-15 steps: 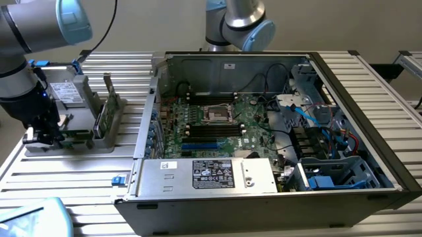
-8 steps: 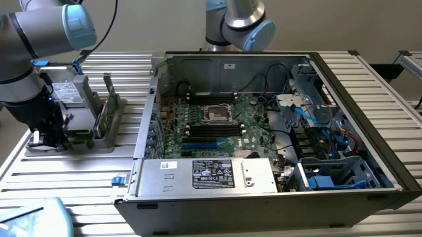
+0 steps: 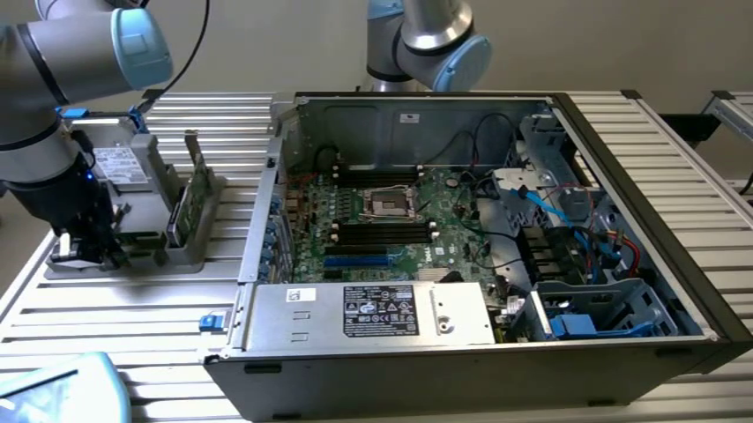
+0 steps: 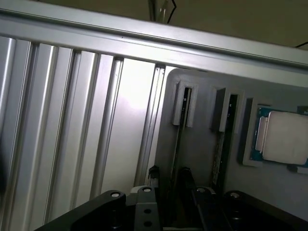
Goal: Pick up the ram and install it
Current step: 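Pick up the ram and move it above insertion slot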
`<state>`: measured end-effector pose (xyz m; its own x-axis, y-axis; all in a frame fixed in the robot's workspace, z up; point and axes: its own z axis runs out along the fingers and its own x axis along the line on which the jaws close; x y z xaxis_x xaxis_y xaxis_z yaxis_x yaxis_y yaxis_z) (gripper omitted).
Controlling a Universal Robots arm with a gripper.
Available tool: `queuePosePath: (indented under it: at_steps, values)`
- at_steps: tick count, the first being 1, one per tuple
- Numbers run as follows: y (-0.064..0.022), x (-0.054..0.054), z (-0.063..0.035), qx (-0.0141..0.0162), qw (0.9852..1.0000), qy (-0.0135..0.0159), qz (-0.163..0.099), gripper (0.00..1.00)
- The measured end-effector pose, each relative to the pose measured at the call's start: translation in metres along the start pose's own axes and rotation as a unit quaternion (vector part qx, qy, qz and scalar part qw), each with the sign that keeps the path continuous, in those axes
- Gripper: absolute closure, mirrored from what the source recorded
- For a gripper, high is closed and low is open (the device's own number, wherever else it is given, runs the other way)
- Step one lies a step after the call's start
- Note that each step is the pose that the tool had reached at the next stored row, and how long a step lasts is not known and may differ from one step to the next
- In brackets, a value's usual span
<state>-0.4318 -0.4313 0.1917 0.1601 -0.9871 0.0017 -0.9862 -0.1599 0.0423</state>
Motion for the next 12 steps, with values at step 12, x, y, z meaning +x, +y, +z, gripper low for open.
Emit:
queuePosePath:
  at_steps: [12]
  values:
    - [0.0,-0.0003,0.0001,-0.0001,0.9998,-0.0007,0.018,0.69]
